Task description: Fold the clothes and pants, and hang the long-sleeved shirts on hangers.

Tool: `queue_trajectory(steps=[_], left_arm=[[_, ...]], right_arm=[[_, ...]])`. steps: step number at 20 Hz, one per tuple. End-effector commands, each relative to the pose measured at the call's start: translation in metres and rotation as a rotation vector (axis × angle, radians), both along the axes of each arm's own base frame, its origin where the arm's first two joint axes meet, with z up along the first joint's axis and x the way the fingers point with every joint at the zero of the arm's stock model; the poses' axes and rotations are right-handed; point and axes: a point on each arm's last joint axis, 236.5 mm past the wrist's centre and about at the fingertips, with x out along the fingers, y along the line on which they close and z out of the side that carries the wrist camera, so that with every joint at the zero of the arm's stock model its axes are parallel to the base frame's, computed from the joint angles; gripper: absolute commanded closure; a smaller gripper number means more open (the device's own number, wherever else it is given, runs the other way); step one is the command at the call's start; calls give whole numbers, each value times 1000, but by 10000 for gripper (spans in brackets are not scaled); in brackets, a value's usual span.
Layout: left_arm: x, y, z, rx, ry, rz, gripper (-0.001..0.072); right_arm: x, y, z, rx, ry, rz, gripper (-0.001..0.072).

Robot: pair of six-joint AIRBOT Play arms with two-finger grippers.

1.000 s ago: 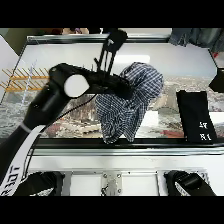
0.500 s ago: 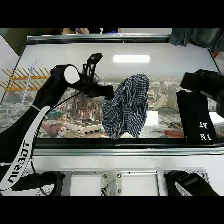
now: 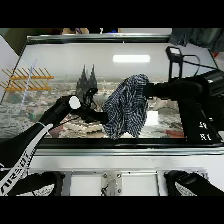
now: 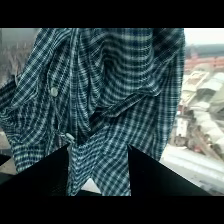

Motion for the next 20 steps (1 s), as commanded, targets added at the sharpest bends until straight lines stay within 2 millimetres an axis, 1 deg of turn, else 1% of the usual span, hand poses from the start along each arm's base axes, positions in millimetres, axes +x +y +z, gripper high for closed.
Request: queue_trajectory(steps=[1,2,3,4,6,8,9,10,11,12,13,14,15,16,17,18,19,20], left_arm=[[8,-12,-9,-41,-8,17,31],[26,-21,-8,-44,-22,2,31],[32,-24,-8,-45,-26,0,31],[38,-26,-10,-44,-30,-6,31],[45,-27,-16,-34,-22,-12,31],[47,-28,-24,-28,0,-17,31],[47,-29,-27,-26,7,-18,31],[48,-30,-30,-23,18,-23,31],[48,-31,-29,-22,26,-31,31],[50,-32,-27,-25,19,-29,32],[47,-30,-27,-19,30,-37,541],[47,-30,-27,-20,29,-37,688],[78,-16,125,-150,-216,-22,689],[75,-16,190,-220,-321,-32,689],[64,-20,260,-304,-440,-52,689],[50,-20,323,-374,-569,-68,689],[26,-21,387,-439,-711,-96,689],[1,-19,438,-488,-837,-120,689]], right_arm=[[-6,33,-37,61,125,78,320],[-20,52,-68,59,211,123,220],[-30,59,-83,47,252,145,76],[-41,66,-99,31,291,170,56],[-62,78,-127,-7,360,218,58],[-73,84,-151,-39,414,241,58],[-71,86,-160,-43,423,239,61],[-62,87,-173,-52,415,230,63],[-54,87,-184,-67,408,225,64],[-52,87,-194,-79,416,223,65],[-42,67,-205,-187,393,232,330],[-39,61,-205,-213,381,234,605],[3,5,-79,-365,149,141,689],[5,-5,-28,-370,64,120,689],[2,-12,31,-341,-36,91,690],[-8,-16,89,-276,-139,63,690],[-21,-20,141,-204,-237,45,690],[-40,-24,193,-115,-348,33,689]])
